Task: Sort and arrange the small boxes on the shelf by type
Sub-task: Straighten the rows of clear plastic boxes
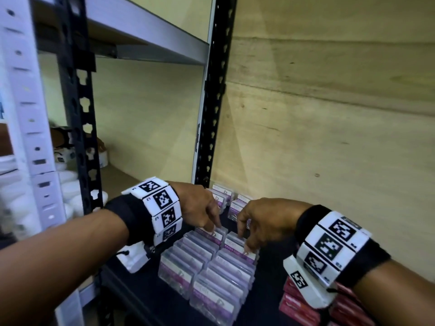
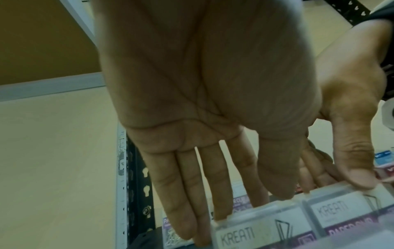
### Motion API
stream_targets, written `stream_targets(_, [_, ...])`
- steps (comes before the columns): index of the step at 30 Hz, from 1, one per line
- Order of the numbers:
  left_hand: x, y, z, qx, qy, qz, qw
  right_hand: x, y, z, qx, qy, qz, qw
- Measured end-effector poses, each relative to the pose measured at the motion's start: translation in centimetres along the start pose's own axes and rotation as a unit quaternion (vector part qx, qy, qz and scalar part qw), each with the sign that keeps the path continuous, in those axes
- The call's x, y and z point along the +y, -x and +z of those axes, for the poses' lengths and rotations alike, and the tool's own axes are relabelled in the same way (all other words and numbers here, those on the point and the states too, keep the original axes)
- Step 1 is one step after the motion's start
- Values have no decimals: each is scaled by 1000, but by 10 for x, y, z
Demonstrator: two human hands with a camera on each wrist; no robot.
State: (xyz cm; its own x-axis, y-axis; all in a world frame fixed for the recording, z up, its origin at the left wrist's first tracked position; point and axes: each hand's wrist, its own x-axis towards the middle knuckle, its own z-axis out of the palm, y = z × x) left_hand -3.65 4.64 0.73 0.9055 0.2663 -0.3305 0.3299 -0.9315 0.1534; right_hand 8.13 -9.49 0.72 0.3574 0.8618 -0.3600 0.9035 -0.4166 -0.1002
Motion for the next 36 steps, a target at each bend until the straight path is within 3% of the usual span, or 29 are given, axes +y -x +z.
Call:
stream_targets(17, [8,22,9,-16,10,-4,1000,-11,24,5,-2,29,-7,1000])
stream_targets(32, [-4,10,1,-12,49,9,999,4,11,0,-54,-61,-17,996])
stream_targets(36, [-16,-8,-2,38,31,9,999,17,-6,-11,6,-24,-3,1000])
